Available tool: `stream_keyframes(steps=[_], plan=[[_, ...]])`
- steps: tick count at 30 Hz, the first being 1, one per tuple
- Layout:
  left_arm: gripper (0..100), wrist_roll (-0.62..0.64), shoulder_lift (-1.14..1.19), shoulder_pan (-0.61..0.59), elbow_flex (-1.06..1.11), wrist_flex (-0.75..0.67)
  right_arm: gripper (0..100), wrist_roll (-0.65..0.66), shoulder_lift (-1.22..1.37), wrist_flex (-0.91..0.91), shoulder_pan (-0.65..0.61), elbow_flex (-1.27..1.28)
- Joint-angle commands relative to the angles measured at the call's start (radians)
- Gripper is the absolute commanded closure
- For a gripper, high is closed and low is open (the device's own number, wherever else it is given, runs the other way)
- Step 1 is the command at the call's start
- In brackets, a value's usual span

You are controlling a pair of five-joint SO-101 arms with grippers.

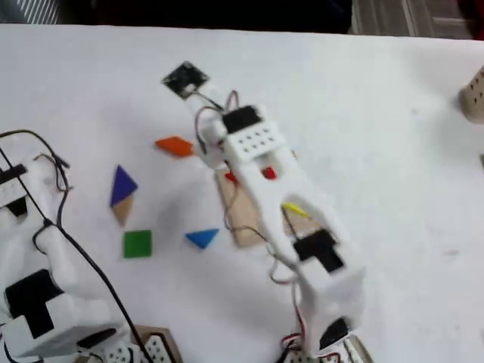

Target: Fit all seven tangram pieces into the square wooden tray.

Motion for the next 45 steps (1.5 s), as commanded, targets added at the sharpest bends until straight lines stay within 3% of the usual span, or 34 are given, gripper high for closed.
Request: stream_keyframes(steps=[1,9,14,22,25,29,31,34,45], plan=[[80,0.012,0.002,0.021,-0.052,-0.006,75.6,0.051,0.196,-0.016,-0.027,-0.302],[80,0.009,0.001,0.044,-0.017,-0.069,75.7,0.057,0.585,0.056,-0.107,-0.812],[80,0.008,0.001,0.044,-0.017,-0.068,75.6,0.068,0.768,0.068,-0.104,-1.003],[80,0.006,0.002,0.047,-0.015,-0.068,75.9,0.307,0.918,0.139,-0.116,-1.04],[80,0.006,0.002,0.047,-0.015,-0.068,79.7,0.313,0.918,0.145,-0.117,-1.042],[80,0.006,0.004,0.047,-0.015,-0.068,99.6,0.311,0.881,0.177,-0.111,-1.042],[80,0.006,0.004,0.048,-0.015,-0.068,95.7,0.308,0.854,0.228,-0.105,-1.042],[80,0.006,0.004,0.048,-0.015,-0.068,98.0,0.304,0.805,0.298,-0.102,-1.042],[80,-0.031,0.002,0.077,-0.015,-0.064,98.1,0.063,0.452,0.542,-0.039,-0.973]])
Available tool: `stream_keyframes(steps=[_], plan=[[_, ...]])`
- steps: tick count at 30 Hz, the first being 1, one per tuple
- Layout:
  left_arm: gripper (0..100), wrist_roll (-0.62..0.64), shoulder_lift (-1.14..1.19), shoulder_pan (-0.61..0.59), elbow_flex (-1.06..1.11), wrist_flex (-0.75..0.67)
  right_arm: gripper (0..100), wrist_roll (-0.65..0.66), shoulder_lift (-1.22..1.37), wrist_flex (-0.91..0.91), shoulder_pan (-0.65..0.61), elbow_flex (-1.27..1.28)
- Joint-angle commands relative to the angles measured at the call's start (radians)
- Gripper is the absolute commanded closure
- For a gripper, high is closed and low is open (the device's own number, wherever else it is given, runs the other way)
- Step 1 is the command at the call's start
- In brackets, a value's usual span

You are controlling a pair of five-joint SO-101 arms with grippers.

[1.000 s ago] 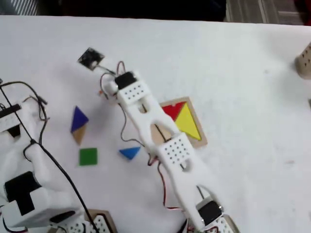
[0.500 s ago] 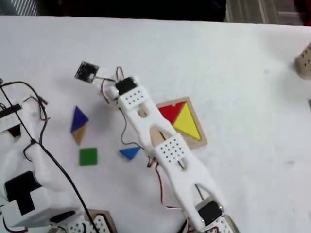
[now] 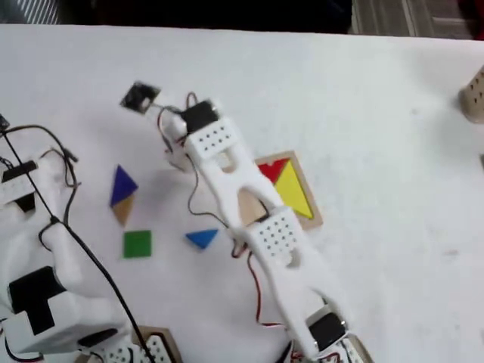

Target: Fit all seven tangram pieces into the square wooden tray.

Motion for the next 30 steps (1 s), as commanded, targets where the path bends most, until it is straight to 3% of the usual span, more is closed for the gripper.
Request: stream_keyframes(steps=[1,9,21,30], plan=[[80,-0.02,-0.005,0.027,-0.014,-0.02,98.1,-0.109,-0.188,0.028,0.077,0.078],[80,-0.021,-0.008,0.031,-0.014,-0.015,98.1,-0.224,-0.453,0.019,0.208,0.505],[80,-0.021,-0.008,0.033,-0.012,-0.014,98.1,-0.683,-0.634,-0.177,0.295,1.068],[80,-0.021,-0.008,0.035,-0.011,-0.014,97.6,-0.701,-0.819,-0.395,0.263,1.401]])
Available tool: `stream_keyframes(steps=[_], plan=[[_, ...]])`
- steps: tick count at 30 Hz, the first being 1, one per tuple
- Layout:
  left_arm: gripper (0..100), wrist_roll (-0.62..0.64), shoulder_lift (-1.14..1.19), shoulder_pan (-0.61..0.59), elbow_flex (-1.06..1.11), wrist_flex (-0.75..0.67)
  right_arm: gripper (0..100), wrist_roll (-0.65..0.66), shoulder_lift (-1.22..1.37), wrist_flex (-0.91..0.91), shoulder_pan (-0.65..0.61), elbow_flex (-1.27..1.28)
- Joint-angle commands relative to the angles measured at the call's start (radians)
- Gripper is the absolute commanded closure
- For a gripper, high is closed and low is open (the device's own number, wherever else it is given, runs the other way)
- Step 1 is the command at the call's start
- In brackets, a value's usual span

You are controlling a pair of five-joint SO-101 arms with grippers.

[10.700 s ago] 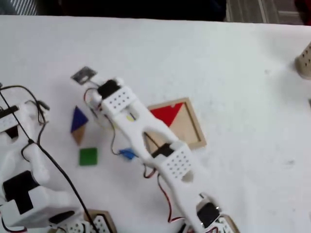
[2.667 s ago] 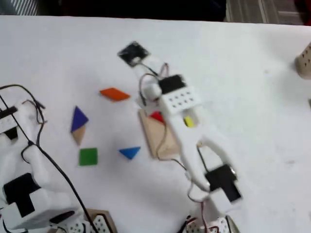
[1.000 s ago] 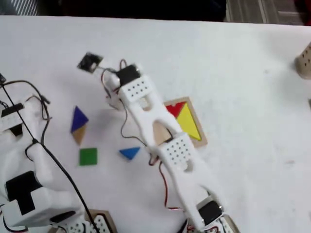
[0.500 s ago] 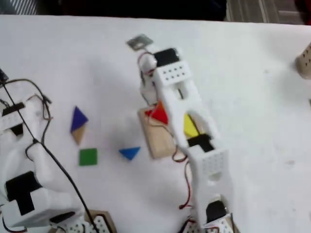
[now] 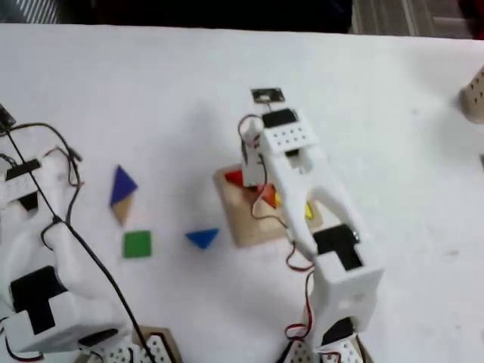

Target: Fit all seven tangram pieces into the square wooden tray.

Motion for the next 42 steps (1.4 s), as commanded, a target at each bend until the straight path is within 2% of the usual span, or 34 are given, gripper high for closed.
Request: stream_keyframes(steps=[1,3,7,9,19,21,23,26,28,31,35,38,42], plan=[[80,-0.009,-0.01,0.015,-0.003,-0.014,97.1,0.023,-0.087,-0.076,-0.021,0.063],[80,-0.011,-0.012,0.031,0.002,-0.015,91.8,0.072,-0.071,-0.074,-0.021,0.074],[80,-0.055,-0.012,0.039,0.005,-0.015,76.3,0.083,-0.024,-0.039,-0.031,0.072],[80,-0.057,-0.016,0.041,0.006,-0.015,72.9,0.084,-0.022,-0.031,-0.038,0.061],[80,-0.06,-0.214,0.076,0.157,-0.046,73.8,0.193,-0.127,0.133,0.008,-0.025],[80,-0.061,-0.266,0.099,0.209,-0.077,76.8,0.239,-0.166,0.165,0.053,-0.031],[80,-0.089,-0.328,0.133,0.259,-0.089,84.8,0.264,-0.194,0.183,0.122,-0.029],[80,-0.155,-0.429,0.216,0.33,-0.086,98.9,0.269,-0.223,0.18,0.237,0.018],[80,-0.163,-0.498,0.285,0.371,-0.08,96.5,0.296,-0.226,0.156,0.294,0.077],[82,-0.161,-0.601,0.406,0.405,-0.071,98.1,0.311,-0.226,0.059,0.36,0.207],[98,-0.164,-0.716,0.587,0.408,-0.02,98.1,0.315,-0.226,-0.117,0.46,0.373],[97,-0.143,-0.754,0.754,0.414,-0.017,98.1,0.316,-0.228,-0.179,0.538,0.411],[98,-0.02,-0.754,0.957,0.408,-0.028,98.1,0.316,-0.226,-0.223,0.613,0.416]])
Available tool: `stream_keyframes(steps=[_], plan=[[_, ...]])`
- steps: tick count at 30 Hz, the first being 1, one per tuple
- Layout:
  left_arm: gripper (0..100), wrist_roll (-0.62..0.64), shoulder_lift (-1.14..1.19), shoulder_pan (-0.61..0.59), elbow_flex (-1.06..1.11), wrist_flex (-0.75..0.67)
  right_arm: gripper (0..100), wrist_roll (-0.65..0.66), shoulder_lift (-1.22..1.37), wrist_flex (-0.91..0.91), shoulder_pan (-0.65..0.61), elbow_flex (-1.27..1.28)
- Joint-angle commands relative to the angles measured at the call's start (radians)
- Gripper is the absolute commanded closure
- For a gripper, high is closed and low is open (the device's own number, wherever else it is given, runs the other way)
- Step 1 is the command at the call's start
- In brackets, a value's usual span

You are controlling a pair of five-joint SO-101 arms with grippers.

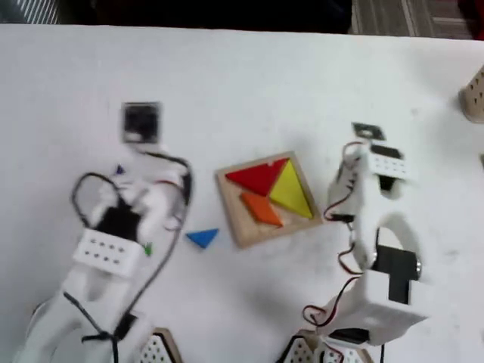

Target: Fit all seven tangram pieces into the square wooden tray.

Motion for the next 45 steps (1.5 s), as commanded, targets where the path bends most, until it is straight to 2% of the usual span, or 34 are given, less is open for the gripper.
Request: stream_keyframes(steps=[1,7,13,16,22,35,41,45], plan=[[98,0.083,-0.031,0.186,-0.011,-0.02,98.1,0.014,-0.042,-0.047,0.068,0.0],[98,0.157,0.039,0.334,0.057,-0.146,98.1,0.008,-0.038,-0.064,0.07,0.003],[98,0.16,0.309,0.41,0.006,-0.261,98.1,0.008,-0.038,-0.065,0.036,0.015],[98,0.157,0.458,0.449,-0.075,-0.262,98.1,0.008,-0.038,-0.065,0.036,0.015],[98,0.157,0.67,0.452,-0.224,-0.262,98.1,0.011,-0.038,-0.065,0.036,0.015],[98,0.153,0.699,0.458,-0.244,-0.264,98.1,0.014,-0.038,-0.065,0.036,0.015],[98,0.16,0.699,0.526,-0.236,-0.302,98.1,0.014,-0.038,-0.065,0.036,0.015],[98,0.161,0.704,0.509,-0.236,-0.302,98.1,0.014,-0.038,-0.065,0.038,0.017]])
